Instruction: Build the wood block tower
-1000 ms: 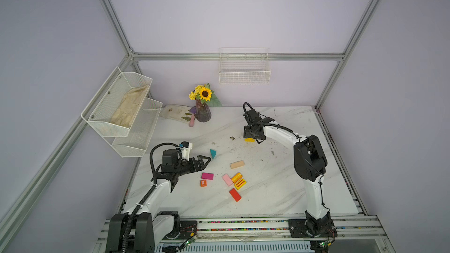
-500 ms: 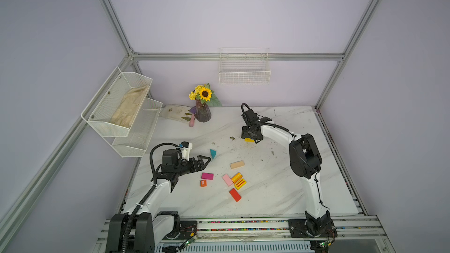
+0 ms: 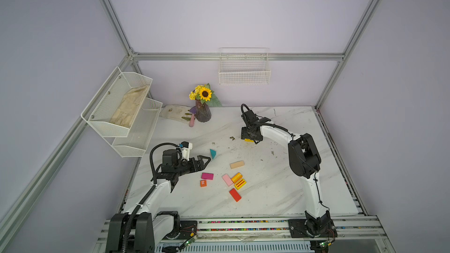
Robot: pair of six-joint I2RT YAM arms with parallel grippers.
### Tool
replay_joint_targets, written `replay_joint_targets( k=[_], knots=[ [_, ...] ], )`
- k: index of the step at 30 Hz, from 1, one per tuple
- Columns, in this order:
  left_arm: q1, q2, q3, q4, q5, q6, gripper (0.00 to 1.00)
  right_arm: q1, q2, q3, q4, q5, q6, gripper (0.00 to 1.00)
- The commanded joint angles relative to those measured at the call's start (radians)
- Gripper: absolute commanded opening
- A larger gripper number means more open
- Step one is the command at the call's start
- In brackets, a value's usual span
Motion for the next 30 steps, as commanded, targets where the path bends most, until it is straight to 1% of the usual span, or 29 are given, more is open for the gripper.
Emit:
replay_joint_targets(
  k=[1, 8, 25, 30],
  knots=[
    [0.003, 0.002, 0.061, 0.030, 0.002, 0.015, 1.00, -0.006, 0.003, 0.003, -0.018, 0.003, 0.012, 0.59],
    [0.002, 0.004, 0.063, 0.031, 0.002, 0.015, 1.00, -0.006, -0.021, -0.022, -0.018, 0.016, 0.025, 0.62],
    [0.003, 0.015, 0.066, 0.030, 0.004, 0.015, 1.00, 0.012, -0.044, -0.043, -0.013, 0.015, 0.040, 0.63],
    [0.002, 0.015, 0.066, 0.031, 0.005, 0.015, 1.00, 0.018, -0.046, -0.039, -0.021, 0.027, 0.050, 0.69]
  ],
)
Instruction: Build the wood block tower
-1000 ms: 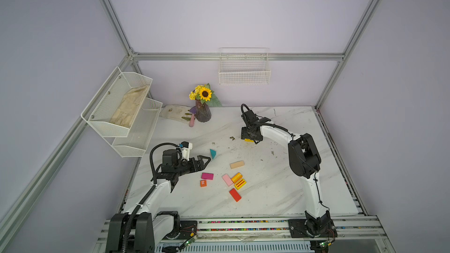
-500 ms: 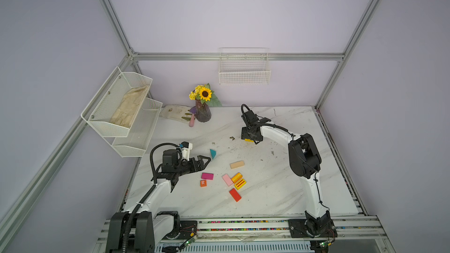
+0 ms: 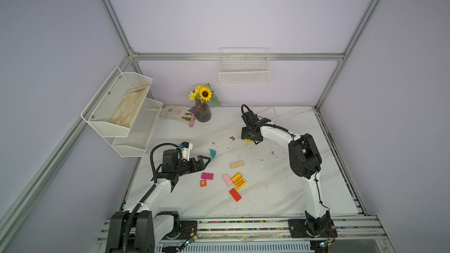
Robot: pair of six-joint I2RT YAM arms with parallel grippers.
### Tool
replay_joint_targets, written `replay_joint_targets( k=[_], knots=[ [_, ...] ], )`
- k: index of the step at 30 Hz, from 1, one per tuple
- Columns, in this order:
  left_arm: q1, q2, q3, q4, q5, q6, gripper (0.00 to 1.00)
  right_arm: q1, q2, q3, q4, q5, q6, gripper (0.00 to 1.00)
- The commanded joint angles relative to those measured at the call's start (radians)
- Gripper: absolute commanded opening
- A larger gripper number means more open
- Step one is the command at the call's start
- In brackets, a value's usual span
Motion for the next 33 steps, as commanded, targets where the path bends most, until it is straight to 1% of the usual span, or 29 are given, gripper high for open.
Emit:
replay_joint_targets(
  k=[1, 6, 17, 26, 33],
  knots=[
    [0.002, 0.000, 0.067, 0.030, 0.006, 0.015, 1.00, 0.011, -0.033, -0.014, -0.038, 0.017, 0.022, 0.69],
    [0.003, 0.002, 0.068, 0.030, 0.006, 0.015, 1.00, 0.022, -0.027, -0.006, -0.044, 0.025, 0.026, 0.71],
    [0.003, 0.001, 0.067, 0.031, 0.007, 0.015, 1.00, 0.032, -0.020, 0.003, -0.065, 0.062, 0.033, 0.82],
    [0.003, 0.003, 0.067, 0.031, 0.007, 0.015, 1.00, 0.032, -0.012, 0.008, -0.062, 0.069, 0.041, 0.86],
    [0.002, 0.005, 0.067, 0.030, 0.007, 0.014, 1.00, 0.032, 0.006, 0.019, -0.045, 0.062, 0.059, 0.87]
  ],
)
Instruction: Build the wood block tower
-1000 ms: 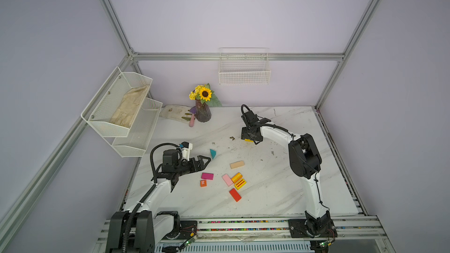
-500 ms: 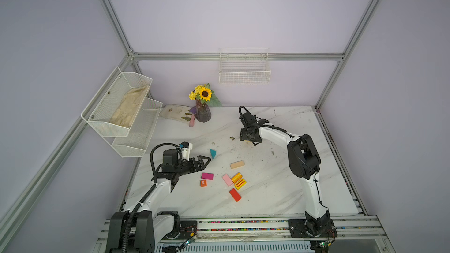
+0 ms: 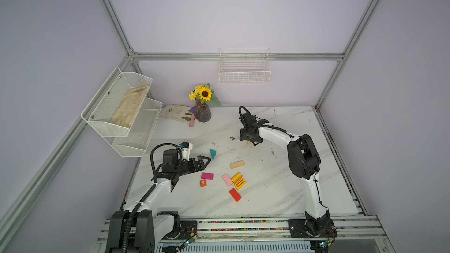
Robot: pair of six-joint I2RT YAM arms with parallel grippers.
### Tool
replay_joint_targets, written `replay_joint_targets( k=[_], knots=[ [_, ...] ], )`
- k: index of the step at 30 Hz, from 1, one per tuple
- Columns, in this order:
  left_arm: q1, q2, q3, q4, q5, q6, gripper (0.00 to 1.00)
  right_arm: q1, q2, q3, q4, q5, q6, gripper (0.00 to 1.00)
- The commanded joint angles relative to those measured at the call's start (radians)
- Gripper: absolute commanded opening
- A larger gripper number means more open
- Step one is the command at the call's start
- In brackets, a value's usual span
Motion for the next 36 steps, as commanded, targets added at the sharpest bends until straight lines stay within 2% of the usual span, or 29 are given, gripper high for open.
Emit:
replay_joint_targets(
  k=[1, 5, 9, 14, 20, 26, 36],
  knots=[
    [0.003, -0.001, 0.068, 0.030, 0.008, 0.013, 1.00, 0.005, 0.008, 0.020, -0.018, 0.019, 0.023, 0.87],
    [0.003, 0.000, 0.068, 0.031, 0.007, 0.013, 1.00, 0.005, 0.007, 0.040, -0.026, 0.021, 0.025, 0.88],
    [0.002, -0.001, 0.067, 0.031, 0.007, 0.013, 1.00, 0.007, -0.042, 0.021, -0.029, 0.054, 0.002, 0.97],
    [0.002, 0.000, 0.068, 0.032, 0.008, 0.013, 1.00, 0.016, -0.158, -0.088, 0.034, 0.061, -0.028, 0.97],
    [0.002, 0.000, 0.067, 0.033, 0.007, 0.014, 1.00, 0.032, -0.226, -0.196, 0.074, 0.034, -0.029, 0.97],
    [0.000, -0.002, 0.068, 0.032, 0.009, 0.013, 1.00, 0.041, -0.219, -0.246, 0.108, 0.012, -0.024, 0.97],
    [0.000, -0.002, 0.067, 0.033, 0.008, 0.013, 1.00, 0.033, -0.137, -0.211, 0.110, 0.028, 0.006, 0.93]
  ],
)
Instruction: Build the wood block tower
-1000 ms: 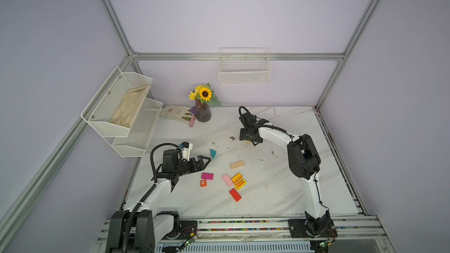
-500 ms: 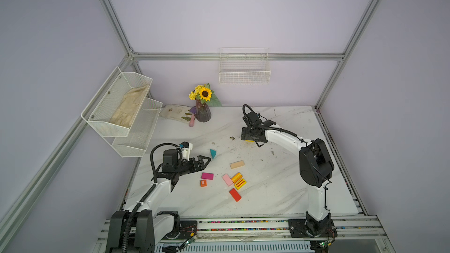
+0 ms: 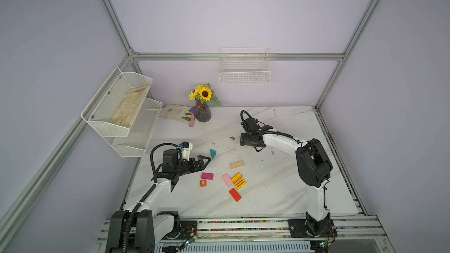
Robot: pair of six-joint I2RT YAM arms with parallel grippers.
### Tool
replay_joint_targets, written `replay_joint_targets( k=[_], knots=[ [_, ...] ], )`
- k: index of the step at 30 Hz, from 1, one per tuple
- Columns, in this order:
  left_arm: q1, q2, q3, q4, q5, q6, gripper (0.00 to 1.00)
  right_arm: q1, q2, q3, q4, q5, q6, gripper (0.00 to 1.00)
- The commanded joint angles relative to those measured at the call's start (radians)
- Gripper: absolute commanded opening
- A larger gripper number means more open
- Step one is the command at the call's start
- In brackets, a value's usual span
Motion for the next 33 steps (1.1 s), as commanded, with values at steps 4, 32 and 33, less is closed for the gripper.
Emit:
replay_joint_targets(
  k=[4, 32, 33],
  knots=[
    [0.001, 0.000, 0.067, 0.028, 0.008, 0.013, 1.00, -0.016, 0.047, 0.034, 0.006, 0.009, 0.020, 0.90],
    [0.000, 0.004, 0.068, 0.028, 0.006, 0.013, 1.00, -0.039, 0.120, 0.102, 0.002, -0.002, 0.013, 0.83],
    [0.001, 0.004, 0.067, 0.028, 0.006, 0.013, 1.00, -0.039, 0.121, 0.104, 0.001, -0.002, 0.011, 0.83]
  ],
)
